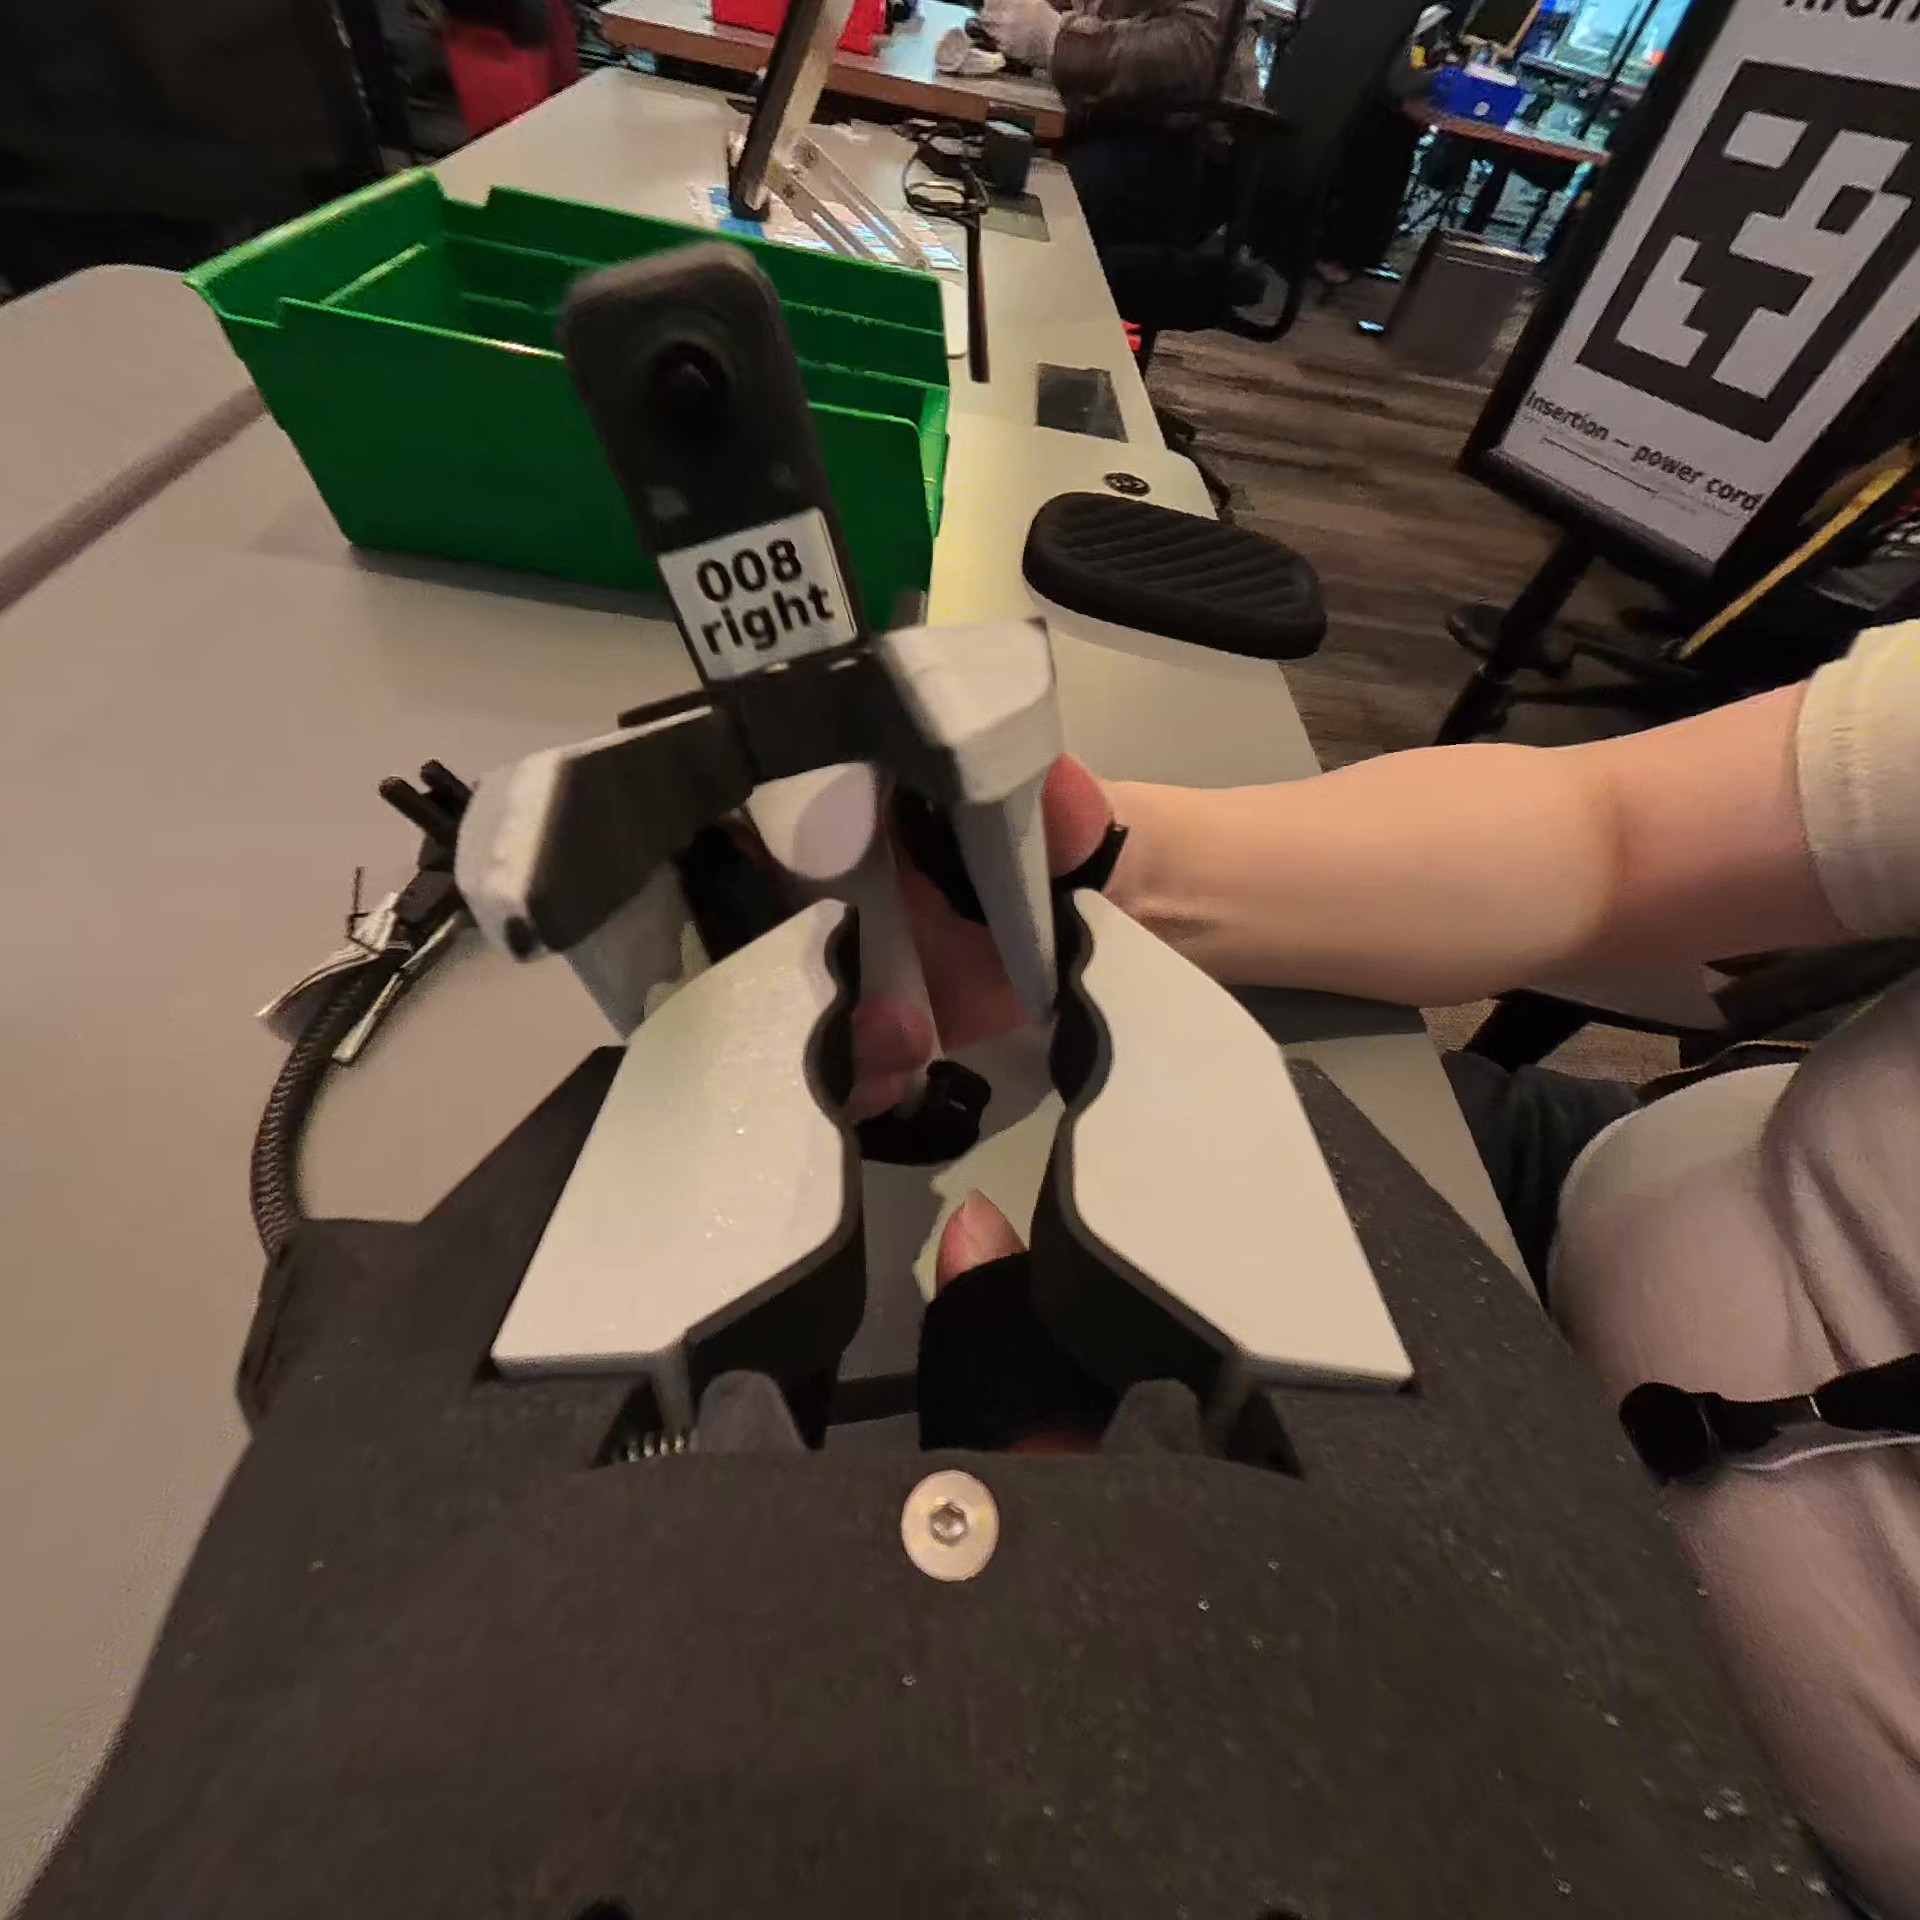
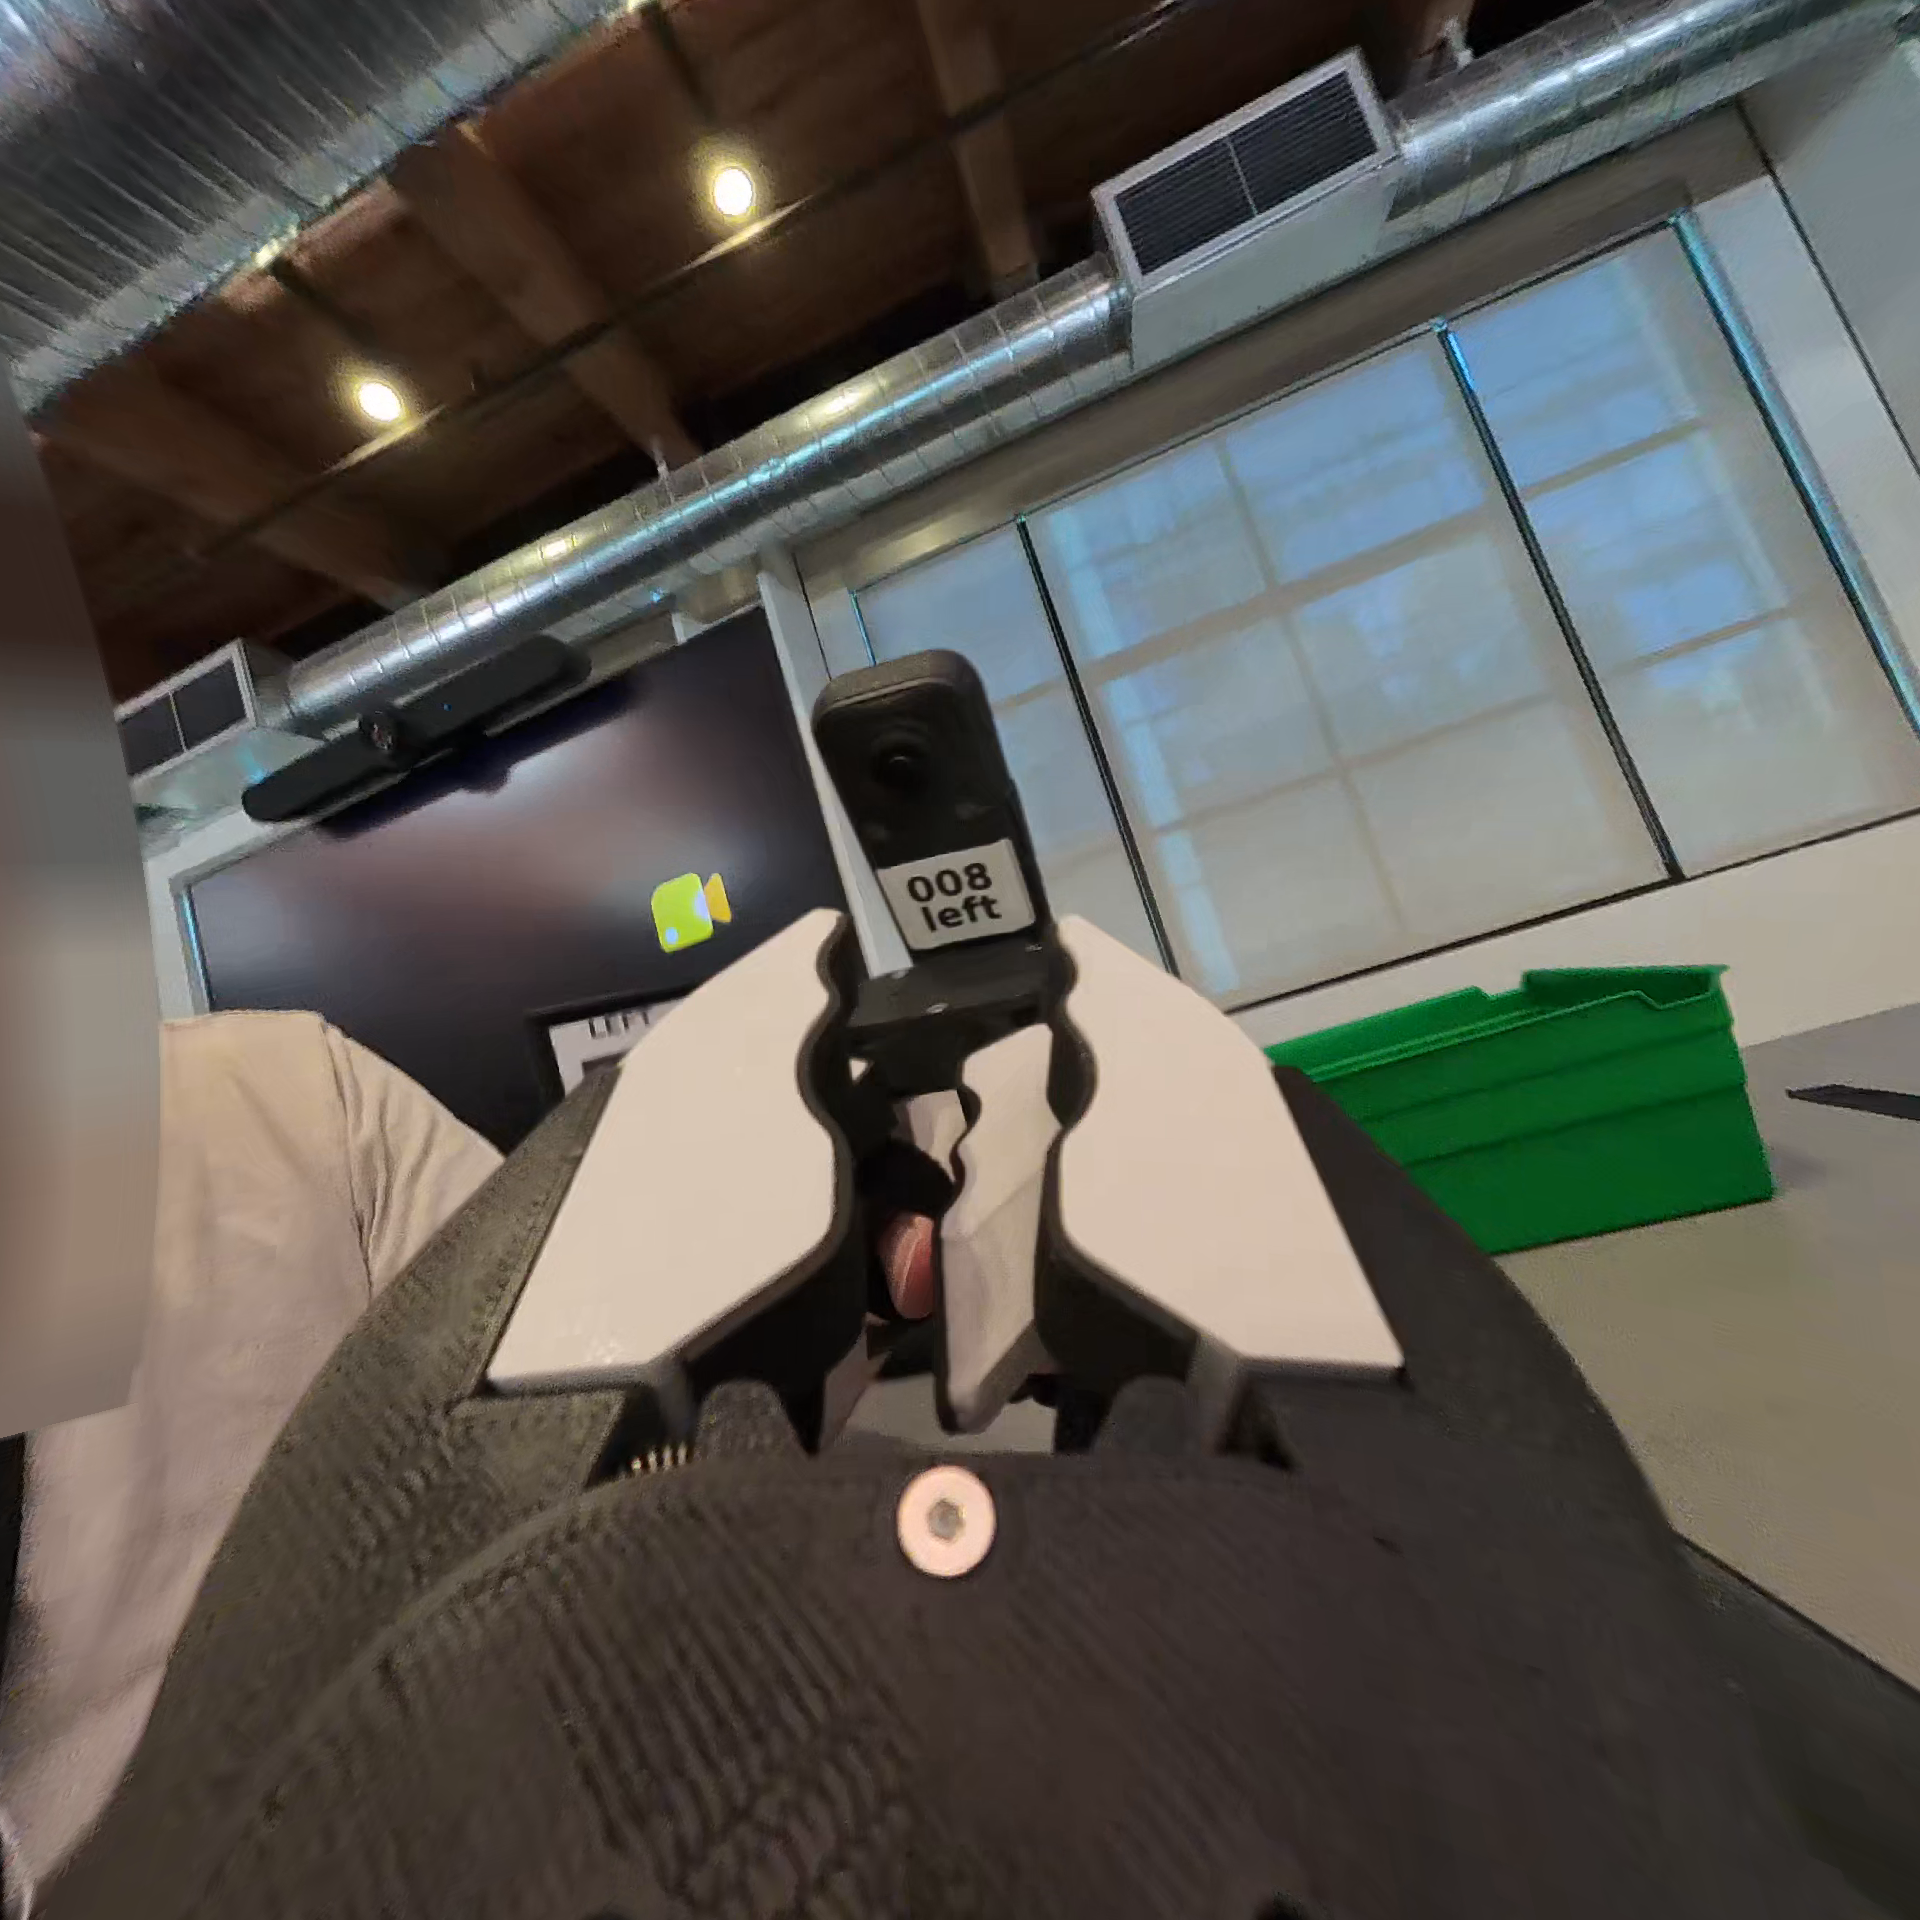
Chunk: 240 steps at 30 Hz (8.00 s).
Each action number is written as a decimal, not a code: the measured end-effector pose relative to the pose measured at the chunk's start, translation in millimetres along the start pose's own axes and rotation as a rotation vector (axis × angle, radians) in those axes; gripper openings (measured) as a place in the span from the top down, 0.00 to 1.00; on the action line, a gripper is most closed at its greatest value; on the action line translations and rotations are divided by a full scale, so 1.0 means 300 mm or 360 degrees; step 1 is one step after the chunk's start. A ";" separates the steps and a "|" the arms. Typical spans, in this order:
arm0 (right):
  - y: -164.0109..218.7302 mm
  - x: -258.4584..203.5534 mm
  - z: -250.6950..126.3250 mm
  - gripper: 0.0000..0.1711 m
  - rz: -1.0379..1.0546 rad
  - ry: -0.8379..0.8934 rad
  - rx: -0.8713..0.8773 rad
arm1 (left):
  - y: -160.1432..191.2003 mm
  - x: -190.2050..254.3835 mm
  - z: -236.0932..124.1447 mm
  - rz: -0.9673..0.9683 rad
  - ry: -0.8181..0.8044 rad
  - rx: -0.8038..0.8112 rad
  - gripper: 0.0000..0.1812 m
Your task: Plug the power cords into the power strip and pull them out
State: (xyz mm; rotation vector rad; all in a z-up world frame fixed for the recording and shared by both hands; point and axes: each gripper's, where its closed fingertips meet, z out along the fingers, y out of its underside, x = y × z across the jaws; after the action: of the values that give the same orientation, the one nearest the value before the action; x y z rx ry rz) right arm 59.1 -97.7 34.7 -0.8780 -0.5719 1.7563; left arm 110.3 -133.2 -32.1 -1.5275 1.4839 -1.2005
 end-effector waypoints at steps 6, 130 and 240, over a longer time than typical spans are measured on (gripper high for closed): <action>-0.046 0.025 -0.062 0.92 0.0068 0.0099 -0.0024 | 0.009 0.010 0.034 -0.0217 0.0097 0.0013 0.75; 0.351 0.171 -0.182 0.72 0.0105 0.0855 -0.1450 | 0.134 -0.232 -0.215 -0.0105 -0.0374 -0.0117 0.90; 0.058 0.266 -0.223 0.88 -0.1378 0.1884 -0.1453 | 0.040 -0.342 -0.223 0.0498 -0.1673 -0.0615 0.79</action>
State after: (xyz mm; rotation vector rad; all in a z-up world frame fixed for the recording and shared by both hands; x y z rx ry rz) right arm 86.4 -30.9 -42.3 -1.7149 -0.7381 -0.0217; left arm 51.7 -25.0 -36.2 -1.6667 1.1417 0.1444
